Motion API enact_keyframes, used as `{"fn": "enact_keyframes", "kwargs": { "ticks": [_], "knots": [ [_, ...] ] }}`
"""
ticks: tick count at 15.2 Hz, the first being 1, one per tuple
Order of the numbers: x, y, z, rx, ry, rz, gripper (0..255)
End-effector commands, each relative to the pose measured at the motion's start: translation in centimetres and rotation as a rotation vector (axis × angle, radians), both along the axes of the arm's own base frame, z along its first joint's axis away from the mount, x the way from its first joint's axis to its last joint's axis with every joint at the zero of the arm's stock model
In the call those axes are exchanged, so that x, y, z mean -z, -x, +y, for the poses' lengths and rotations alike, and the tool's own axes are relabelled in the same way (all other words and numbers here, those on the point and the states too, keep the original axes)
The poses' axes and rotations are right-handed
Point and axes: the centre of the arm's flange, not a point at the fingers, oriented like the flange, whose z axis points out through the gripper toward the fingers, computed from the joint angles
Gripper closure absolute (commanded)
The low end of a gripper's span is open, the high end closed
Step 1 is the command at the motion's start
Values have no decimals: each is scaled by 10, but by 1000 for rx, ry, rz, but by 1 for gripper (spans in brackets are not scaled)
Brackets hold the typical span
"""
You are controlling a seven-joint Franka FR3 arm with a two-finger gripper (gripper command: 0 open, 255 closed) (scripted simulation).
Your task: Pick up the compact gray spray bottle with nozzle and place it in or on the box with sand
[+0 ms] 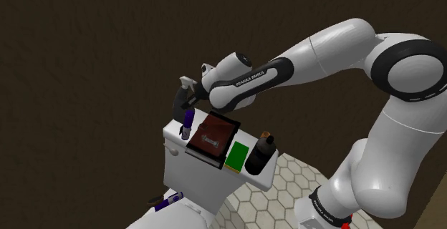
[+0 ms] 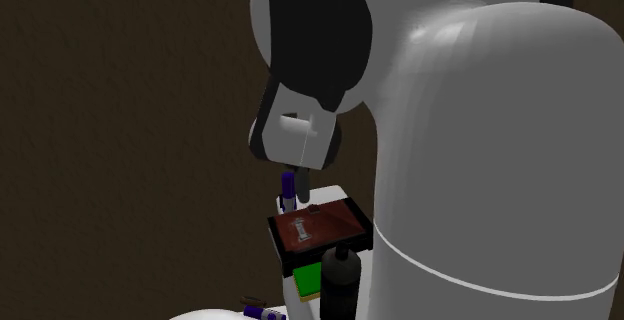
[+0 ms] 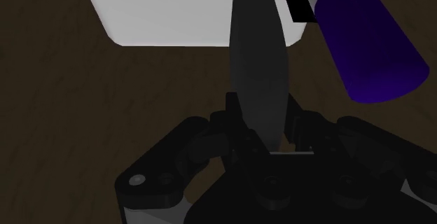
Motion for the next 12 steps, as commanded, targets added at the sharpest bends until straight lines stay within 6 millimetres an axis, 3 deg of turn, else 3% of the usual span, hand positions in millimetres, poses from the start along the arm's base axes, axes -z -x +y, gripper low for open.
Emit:
{"fn": "enact_keyframes", "kwargs": {
  "ticks": [1,12],
  "knots": [
    [-11,0,0,0,0,0,255],
    [-69,0,0,0,0,0,255]
  ]
}}
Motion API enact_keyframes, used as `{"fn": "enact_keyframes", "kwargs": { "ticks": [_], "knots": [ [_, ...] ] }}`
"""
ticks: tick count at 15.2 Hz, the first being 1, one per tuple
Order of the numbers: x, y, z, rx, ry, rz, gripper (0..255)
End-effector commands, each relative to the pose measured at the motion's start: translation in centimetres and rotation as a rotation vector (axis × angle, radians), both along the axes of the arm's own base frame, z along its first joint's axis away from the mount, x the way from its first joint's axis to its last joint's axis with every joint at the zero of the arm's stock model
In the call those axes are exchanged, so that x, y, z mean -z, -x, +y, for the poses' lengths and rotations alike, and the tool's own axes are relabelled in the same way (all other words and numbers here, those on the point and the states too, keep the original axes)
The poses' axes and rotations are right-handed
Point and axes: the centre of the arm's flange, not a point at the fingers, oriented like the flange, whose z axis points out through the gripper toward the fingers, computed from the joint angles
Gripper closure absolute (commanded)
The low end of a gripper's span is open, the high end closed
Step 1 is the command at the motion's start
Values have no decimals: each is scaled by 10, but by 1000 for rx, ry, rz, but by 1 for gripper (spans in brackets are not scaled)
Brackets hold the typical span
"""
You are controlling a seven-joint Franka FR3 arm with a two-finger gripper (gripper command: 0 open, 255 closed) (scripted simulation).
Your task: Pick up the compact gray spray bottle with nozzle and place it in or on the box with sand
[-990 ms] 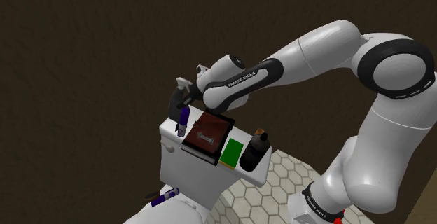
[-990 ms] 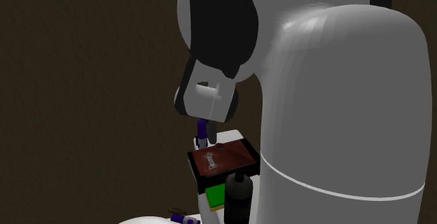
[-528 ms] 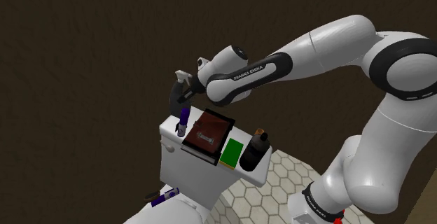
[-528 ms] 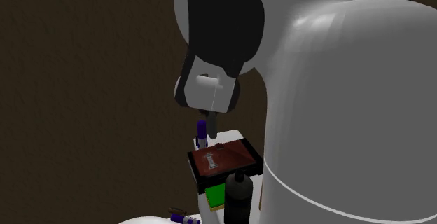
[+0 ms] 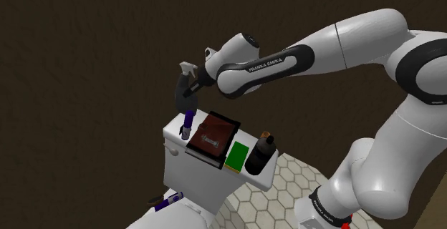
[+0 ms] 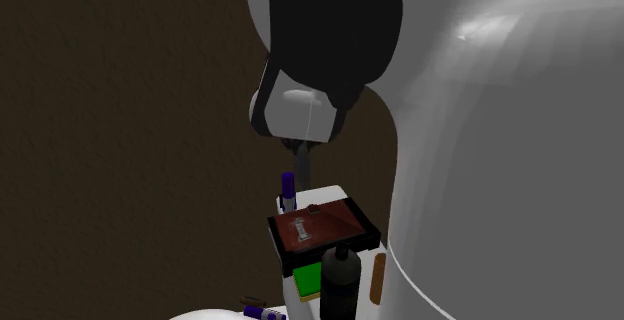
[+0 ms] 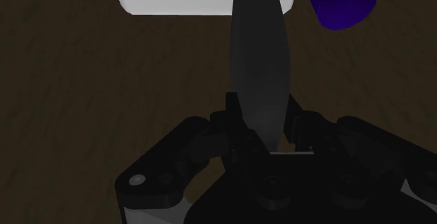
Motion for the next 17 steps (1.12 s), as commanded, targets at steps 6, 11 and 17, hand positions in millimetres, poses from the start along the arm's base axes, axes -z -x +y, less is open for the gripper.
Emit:
{"fn": "enact_keyframes", "kwargs": {
  "ticks": [6,11,17],
  "knots": [
    [-37,0,0,0,0,0,255],
    [-39,46,-26,0,0,0,255],
    [-36,115,-64,0,0,0,255]
  ]
}}
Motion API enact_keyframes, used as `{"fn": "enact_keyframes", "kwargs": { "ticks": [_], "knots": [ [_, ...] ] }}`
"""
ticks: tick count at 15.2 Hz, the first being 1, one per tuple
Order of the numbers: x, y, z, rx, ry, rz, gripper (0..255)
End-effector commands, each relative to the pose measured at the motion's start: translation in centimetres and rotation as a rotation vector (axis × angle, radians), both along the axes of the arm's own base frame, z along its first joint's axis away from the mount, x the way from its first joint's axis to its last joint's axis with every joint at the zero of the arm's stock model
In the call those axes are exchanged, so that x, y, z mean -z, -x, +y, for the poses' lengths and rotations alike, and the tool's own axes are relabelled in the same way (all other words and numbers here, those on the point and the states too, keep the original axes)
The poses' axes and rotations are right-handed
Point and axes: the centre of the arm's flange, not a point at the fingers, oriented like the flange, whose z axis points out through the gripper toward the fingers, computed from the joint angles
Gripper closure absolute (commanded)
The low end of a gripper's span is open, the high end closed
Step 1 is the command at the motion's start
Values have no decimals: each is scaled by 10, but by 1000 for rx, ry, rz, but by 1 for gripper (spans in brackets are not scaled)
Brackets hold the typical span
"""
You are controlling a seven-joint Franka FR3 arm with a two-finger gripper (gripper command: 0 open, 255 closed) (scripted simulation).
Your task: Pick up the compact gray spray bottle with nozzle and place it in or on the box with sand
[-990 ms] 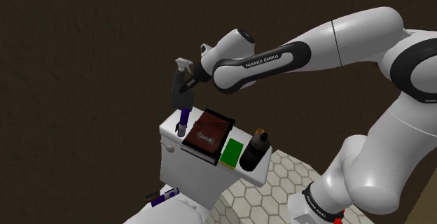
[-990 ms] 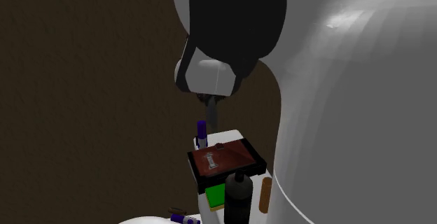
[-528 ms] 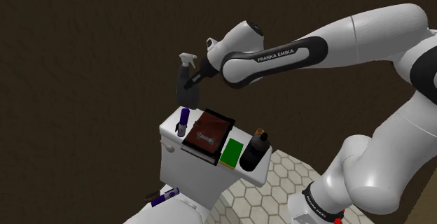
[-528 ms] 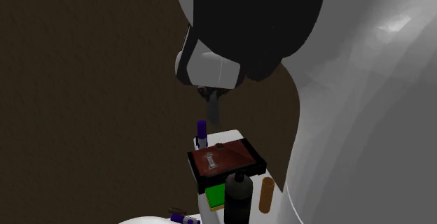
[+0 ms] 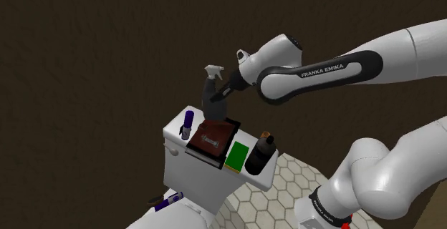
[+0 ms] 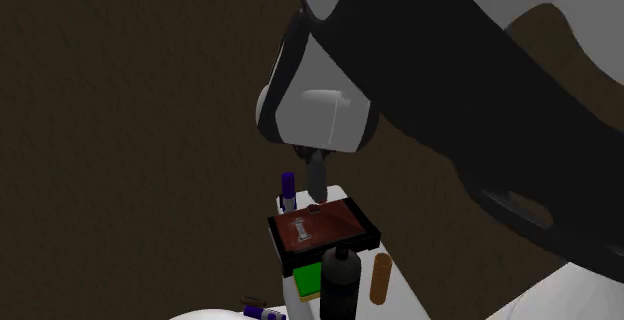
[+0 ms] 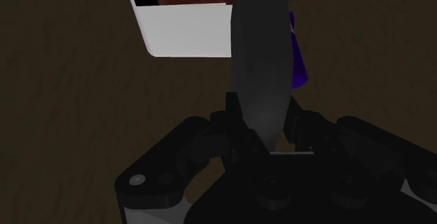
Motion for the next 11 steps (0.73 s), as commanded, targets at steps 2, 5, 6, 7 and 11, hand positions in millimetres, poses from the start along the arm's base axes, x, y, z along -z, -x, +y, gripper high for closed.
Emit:
{"fn": "enact_keyframes", "kwargs": {
  "ticks": [2,5,6,7,11],
  "knots": [
    [2,36,-21,0,0,0,255],
    [9,57,-33,0,0,0,255],
    [14,57,-33,0,0,0,255],
    [19,57,-33,0,0,0,255],
    [40,57,-33,0,0,0,255]
  ]
}}
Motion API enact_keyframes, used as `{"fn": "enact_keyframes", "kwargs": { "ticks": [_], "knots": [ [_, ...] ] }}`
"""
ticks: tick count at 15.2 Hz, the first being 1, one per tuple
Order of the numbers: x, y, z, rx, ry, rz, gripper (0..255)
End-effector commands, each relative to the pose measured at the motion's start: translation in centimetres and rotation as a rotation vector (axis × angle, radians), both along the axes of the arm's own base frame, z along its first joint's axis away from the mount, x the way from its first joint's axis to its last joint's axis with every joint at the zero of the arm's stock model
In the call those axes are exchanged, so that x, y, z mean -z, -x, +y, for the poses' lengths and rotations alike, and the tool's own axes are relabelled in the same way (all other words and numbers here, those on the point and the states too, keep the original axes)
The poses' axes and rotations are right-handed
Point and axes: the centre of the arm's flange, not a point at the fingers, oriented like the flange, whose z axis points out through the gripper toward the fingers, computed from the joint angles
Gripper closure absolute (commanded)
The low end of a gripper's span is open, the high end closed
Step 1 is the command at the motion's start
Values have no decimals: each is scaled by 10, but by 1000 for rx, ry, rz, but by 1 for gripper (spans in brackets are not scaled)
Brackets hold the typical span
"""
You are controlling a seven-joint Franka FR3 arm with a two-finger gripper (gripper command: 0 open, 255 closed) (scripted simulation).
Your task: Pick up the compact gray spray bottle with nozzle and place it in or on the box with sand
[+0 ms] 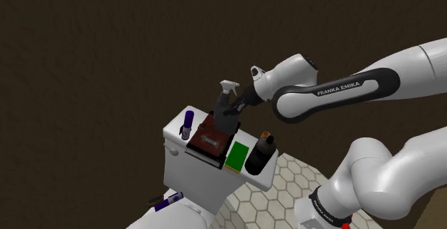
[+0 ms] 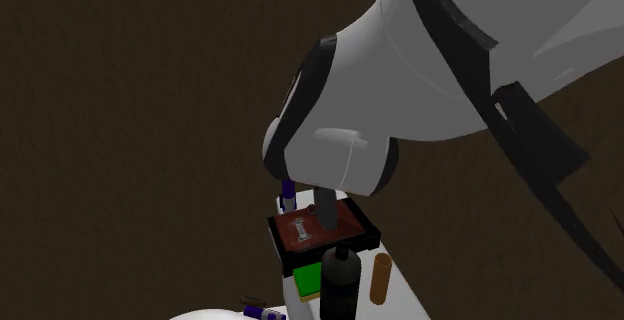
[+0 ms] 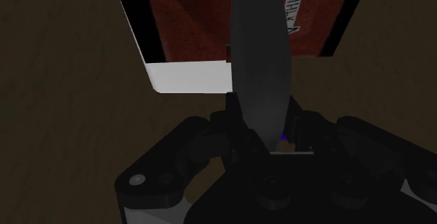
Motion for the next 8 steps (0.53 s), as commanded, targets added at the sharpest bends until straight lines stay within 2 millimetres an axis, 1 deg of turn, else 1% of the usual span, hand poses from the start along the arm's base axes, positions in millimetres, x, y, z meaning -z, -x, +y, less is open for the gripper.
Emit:
{"fn": "enact_keyframes", "kwargs": {
  "ticks": [1,5,8],
  "knots": [
    [10,0,0,0,0,-1,255],
    [31,0,0,0,0,-1,255],
    [31,0,0,0,0,-1,255]
  ]
}}
